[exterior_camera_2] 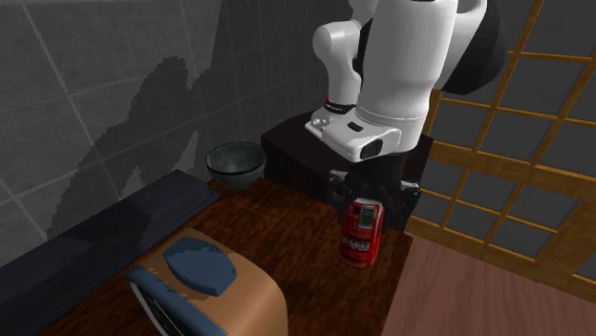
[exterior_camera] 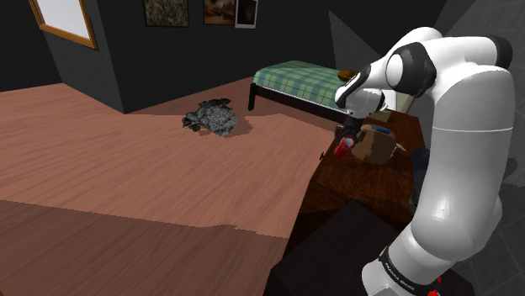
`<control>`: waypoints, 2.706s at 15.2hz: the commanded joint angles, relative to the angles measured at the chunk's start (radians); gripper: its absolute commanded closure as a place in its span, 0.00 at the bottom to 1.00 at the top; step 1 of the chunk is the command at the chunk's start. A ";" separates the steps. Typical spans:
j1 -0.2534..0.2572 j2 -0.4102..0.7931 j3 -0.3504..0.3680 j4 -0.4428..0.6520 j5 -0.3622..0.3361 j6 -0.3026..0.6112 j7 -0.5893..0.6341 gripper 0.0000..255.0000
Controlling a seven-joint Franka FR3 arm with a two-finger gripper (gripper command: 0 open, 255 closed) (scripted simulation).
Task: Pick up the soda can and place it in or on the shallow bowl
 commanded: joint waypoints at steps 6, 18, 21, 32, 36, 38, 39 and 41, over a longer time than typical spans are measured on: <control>0.023 -0.059 -0.032 0.026 -0.051 -0.074 0.031 1.00; 0.035 -0.371 -0.179 -0.291 -0.293 0.015 0.011 1.00; 0.009 -0.463 -0.214 -0.364 -0.389 0.028 0.016 1.00; -0.209 -0.748 -0.283 -0.538 -0.701 0.005 -0.036 1.00; -0.298 -0.819 -0.315 -0.565 -0.779 -0.017 -0.096 1.00; -0.339 -0.847 -0.335 -0.571 -0.812 -0.027 -0.132 1.00; -0.359 -0.860 -0.345 -0.573 -0.826 -0.032 -0.152 1.00; -0.395 -0.881 -0.369 -0.572 -0.852 -0.042 -0.195 1.00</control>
